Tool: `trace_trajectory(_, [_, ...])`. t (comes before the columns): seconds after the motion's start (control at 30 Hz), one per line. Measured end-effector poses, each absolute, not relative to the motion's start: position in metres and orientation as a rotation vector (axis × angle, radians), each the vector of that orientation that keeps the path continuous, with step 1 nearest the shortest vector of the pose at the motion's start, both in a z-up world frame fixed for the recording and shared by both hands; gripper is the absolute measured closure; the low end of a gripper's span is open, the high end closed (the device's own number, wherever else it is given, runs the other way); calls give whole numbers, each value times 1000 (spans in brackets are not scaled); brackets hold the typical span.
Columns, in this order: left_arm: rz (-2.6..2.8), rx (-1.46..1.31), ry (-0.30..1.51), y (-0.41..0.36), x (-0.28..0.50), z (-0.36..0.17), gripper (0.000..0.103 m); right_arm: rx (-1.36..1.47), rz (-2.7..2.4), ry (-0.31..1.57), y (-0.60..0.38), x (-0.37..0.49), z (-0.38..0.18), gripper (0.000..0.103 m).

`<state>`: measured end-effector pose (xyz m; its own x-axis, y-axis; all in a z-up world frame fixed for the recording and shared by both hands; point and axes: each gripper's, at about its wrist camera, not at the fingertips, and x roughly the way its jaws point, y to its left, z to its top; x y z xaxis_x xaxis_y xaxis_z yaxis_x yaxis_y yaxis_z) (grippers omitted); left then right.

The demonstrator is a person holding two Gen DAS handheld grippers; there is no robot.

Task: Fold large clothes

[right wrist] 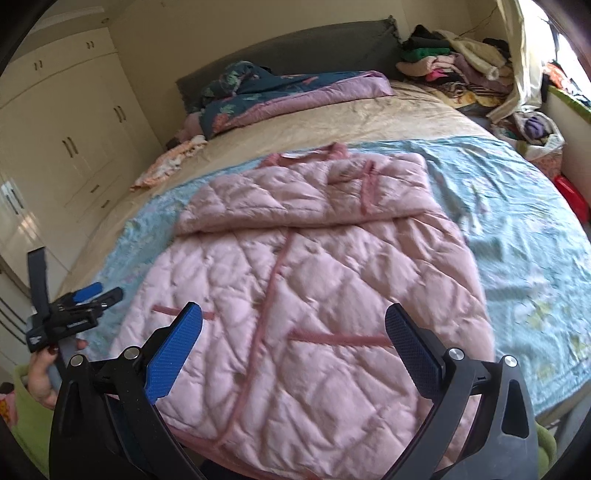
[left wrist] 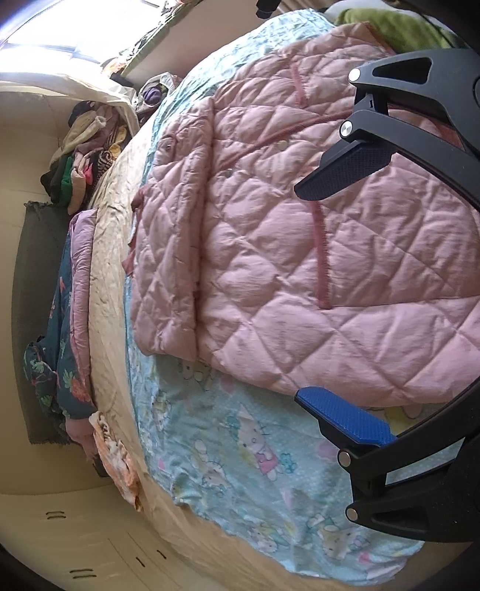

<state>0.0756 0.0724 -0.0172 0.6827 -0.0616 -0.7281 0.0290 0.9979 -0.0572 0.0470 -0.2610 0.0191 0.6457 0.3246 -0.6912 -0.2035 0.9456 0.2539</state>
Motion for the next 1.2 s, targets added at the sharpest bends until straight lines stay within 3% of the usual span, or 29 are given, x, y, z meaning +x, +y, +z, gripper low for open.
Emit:
trace_trajectory(0.3, [-1, -37, 828, 83, 58, -37, 8, 96, 162, 794, -289, 34, -9, 4])
trace_trajectory(1.2, [96, -110, 926, 133, 40, -93, 8, 78, -9, 1024, -349, 27, -88, 4])
